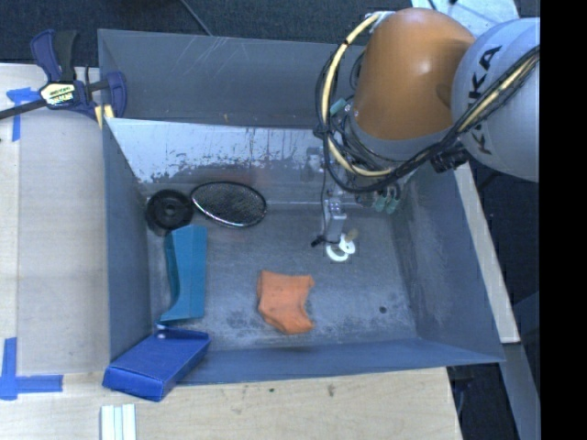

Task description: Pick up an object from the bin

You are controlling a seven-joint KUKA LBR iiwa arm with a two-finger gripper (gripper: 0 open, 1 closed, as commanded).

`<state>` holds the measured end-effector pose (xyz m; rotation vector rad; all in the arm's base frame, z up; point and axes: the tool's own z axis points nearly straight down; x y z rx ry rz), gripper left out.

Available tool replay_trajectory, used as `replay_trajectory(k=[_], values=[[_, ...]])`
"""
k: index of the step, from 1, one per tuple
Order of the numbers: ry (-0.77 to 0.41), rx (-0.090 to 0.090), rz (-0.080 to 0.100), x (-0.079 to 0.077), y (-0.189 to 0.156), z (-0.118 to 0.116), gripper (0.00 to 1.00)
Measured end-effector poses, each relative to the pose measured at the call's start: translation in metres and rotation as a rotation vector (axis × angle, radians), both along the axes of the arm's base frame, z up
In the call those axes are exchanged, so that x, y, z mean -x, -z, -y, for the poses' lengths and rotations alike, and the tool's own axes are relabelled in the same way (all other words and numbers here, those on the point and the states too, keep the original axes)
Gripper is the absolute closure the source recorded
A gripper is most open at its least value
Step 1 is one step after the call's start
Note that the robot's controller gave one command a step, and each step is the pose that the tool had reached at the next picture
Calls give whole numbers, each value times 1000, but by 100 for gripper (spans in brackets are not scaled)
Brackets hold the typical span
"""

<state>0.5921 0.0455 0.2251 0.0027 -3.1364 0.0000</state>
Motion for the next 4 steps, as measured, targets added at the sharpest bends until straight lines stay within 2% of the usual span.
replay_trajectory(k=[1, 2, 3, 4], values=[[1, -1, 8, -1, -5, 0, 0], [-57, -1, 15, 2, 30, 5, 0], [-72, 0, 11, 32, 100, 14, 0], [-28, 0, 1, 47, 124, -2, 0]])
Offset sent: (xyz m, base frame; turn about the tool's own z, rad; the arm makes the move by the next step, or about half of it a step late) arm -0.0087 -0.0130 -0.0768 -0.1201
